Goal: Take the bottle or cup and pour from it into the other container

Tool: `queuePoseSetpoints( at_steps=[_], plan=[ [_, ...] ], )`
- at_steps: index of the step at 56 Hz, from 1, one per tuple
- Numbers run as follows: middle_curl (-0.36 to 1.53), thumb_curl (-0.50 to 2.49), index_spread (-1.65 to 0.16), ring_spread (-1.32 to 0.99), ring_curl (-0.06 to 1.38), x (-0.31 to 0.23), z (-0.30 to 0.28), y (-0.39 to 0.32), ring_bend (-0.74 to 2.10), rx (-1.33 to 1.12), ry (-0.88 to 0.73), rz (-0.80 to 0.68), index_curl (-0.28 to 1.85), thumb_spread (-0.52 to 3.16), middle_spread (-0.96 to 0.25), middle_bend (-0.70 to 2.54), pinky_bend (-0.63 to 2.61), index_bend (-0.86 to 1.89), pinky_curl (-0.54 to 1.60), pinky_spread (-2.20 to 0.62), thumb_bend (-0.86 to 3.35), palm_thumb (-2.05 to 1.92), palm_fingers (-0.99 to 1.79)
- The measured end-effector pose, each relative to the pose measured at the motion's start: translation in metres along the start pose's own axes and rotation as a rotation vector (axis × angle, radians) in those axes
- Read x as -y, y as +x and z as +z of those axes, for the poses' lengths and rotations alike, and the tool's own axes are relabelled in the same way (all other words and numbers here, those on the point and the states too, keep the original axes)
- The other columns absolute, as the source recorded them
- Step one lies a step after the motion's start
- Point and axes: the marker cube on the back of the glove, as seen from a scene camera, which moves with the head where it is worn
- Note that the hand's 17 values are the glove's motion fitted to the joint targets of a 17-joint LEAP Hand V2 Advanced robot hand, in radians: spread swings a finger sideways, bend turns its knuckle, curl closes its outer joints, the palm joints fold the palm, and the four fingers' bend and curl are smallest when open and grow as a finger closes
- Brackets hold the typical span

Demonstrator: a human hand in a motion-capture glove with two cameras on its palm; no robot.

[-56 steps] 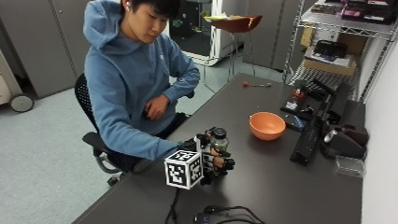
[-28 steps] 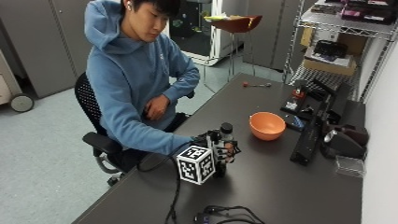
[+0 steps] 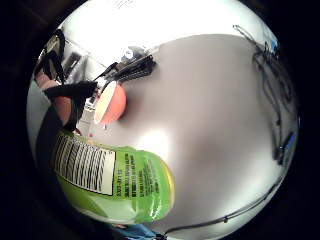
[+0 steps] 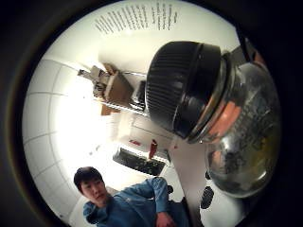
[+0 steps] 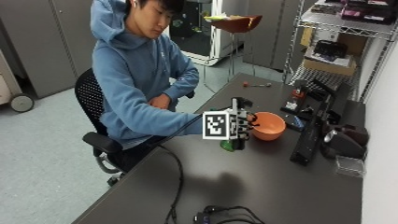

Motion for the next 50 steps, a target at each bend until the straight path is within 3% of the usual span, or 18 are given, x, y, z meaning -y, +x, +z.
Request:
queuePoseSetpoints(
  at_steps=[8, 26, 50],
  plan=[
    [0.52, 0.68, -0.18, -0.16, 0.47, 0.032, 0.001, -0.020, 0.61, -0.230, -0.076, 0.044, 0.43, 0.05, -0.09, 0.48, 0.38, 0.17, 0.42, -0.26, -0.03, 1.11, 1.24],
    [0.53, 0.71, -0.18, -0.16, 0.49, 0.073, 0.047, -0.067, 0.62, -0.780, -0.406, 0.198, 0.46, 0.03, -0.09, 0.48, 0.39, 0.17, 0.44, -0.26, -0.03, 1.09, 1.24],
    [0.54, 0.72, -0.18, -0.17, 0.49, 0.086, 0.105, -0.084, 0.61, -1.124, -0.633, 0.199, 0.48, 0.01, -0.09, 0.49, 0.39, 0.16, 0.44, -0.27, -0.03, 1.08, 1.24]
  ],
)
